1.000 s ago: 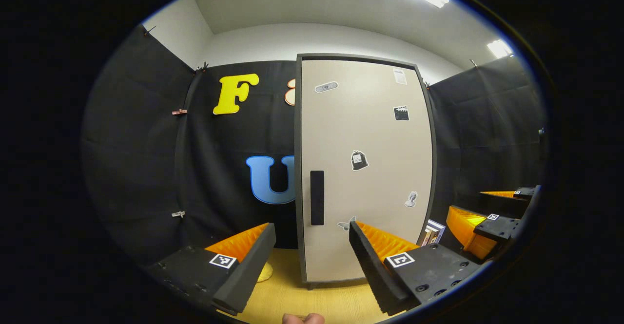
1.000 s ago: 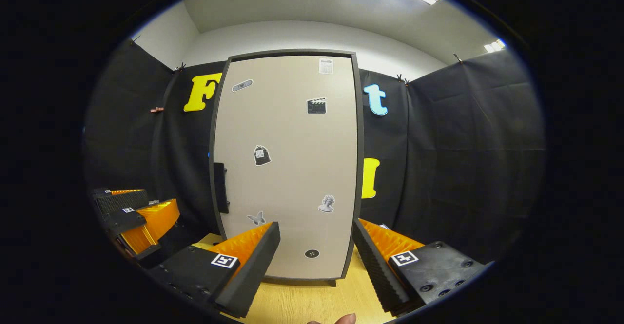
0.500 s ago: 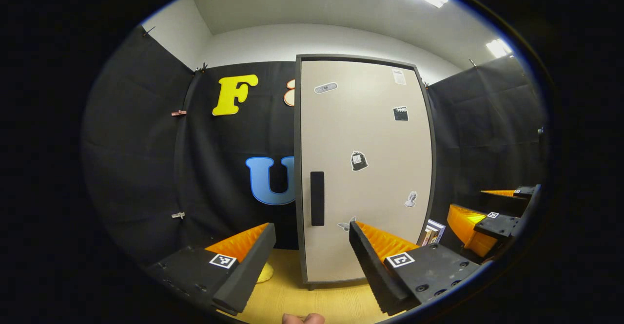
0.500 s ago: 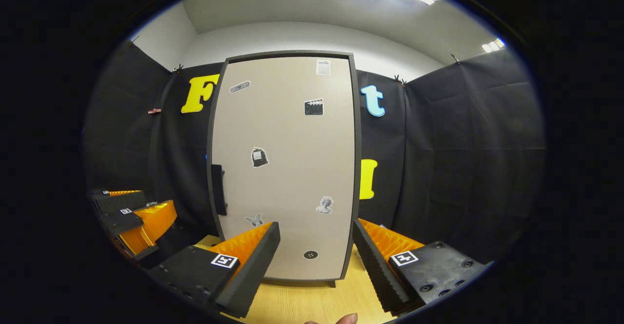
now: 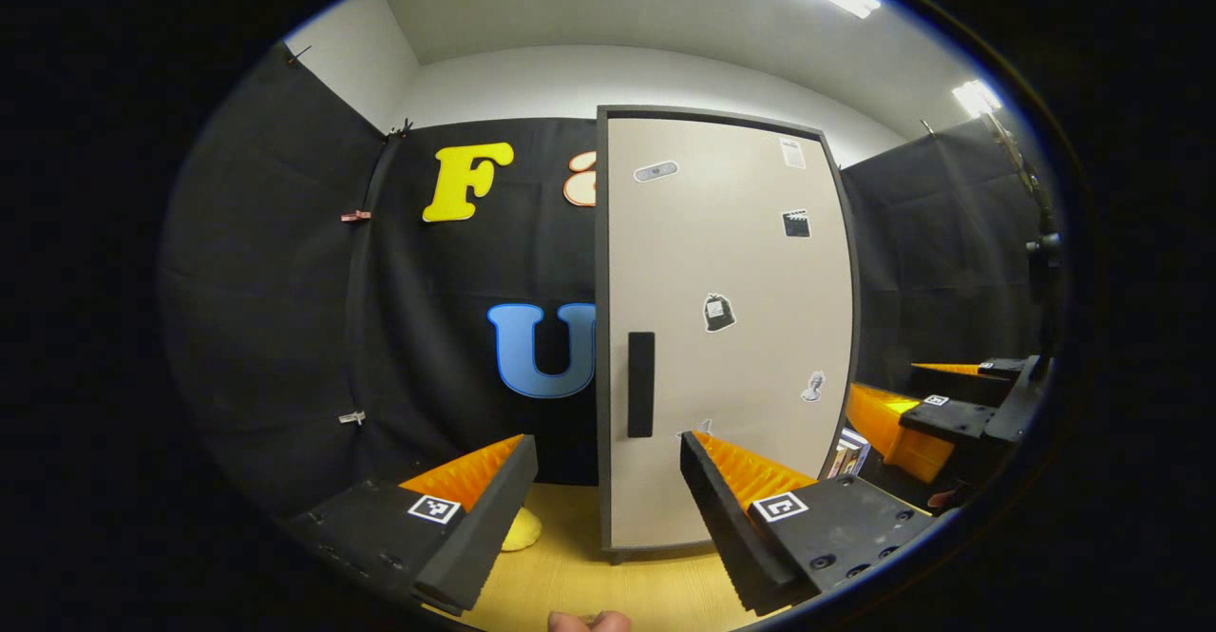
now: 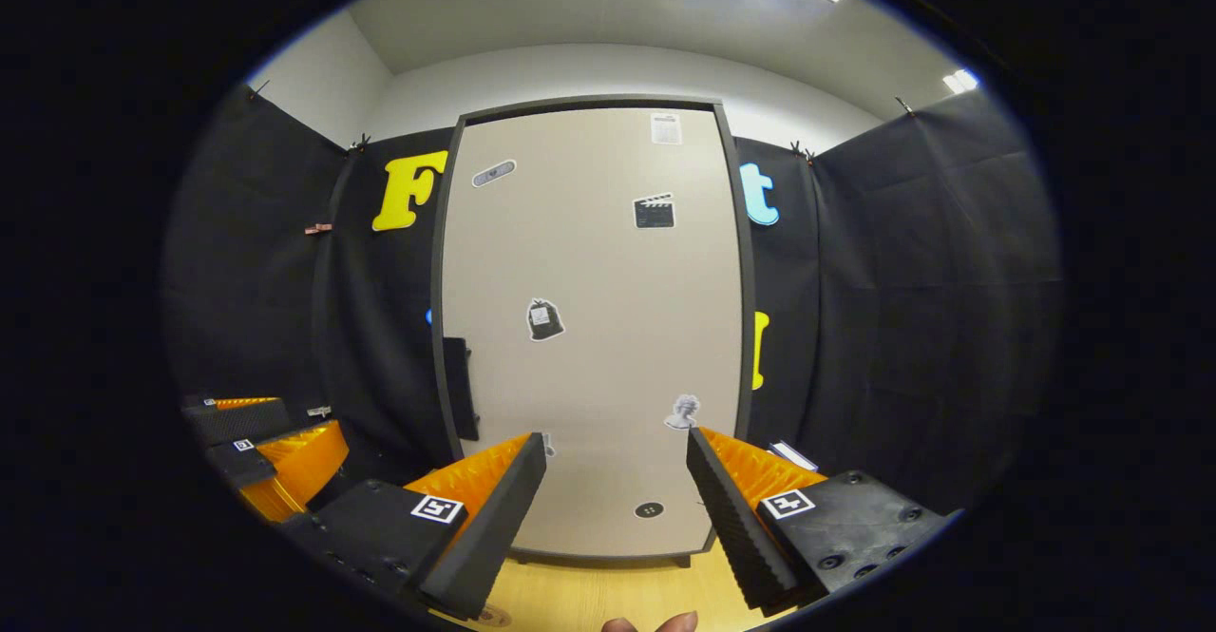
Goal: Open the cabinet door with the right hand, grasp the bottle in the cabinet with the left hand and place it on the coaster, then close the cabinet door with the right hand.
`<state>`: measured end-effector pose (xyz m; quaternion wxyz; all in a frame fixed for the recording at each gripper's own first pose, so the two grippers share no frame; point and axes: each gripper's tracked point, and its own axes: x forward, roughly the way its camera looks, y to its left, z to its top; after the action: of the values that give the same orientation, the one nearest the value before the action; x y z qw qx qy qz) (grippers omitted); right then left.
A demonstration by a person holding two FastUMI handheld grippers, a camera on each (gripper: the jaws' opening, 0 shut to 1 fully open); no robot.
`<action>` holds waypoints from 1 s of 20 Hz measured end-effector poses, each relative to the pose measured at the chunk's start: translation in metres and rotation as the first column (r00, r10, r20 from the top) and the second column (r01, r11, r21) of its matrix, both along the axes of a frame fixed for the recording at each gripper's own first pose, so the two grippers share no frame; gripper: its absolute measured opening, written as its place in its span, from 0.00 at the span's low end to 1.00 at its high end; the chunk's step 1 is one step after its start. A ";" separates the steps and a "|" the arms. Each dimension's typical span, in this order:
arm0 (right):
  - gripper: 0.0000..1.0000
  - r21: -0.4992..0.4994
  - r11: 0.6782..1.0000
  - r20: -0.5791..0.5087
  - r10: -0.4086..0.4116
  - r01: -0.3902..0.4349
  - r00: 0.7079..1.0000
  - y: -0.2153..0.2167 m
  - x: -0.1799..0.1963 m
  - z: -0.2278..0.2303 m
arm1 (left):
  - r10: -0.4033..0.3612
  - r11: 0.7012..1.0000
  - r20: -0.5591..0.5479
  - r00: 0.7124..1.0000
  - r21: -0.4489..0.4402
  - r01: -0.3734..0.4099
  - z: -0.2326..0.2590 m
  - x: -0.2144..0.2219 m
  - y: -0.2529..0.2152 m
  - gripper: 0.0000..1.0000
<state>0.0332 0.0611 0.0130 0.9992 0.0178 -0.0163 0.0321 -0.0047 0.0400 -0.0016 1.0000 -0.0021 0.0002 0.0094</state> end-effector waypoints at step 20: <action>0.98 0.000 0.997 0.011 0.080 -0.080 0.997 0.165 0.142 -0.027 | 0.108 0.994 -0.021 0.994 0.025 -0.107 -0.022 -0.008 0.093 0.95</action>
<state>0.1748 0.2261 -0.0143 0.9970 0.0185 -0.0212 0.0722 -0.0124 0.1333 -0.0235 0.9979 0.0101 0.0111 0.0631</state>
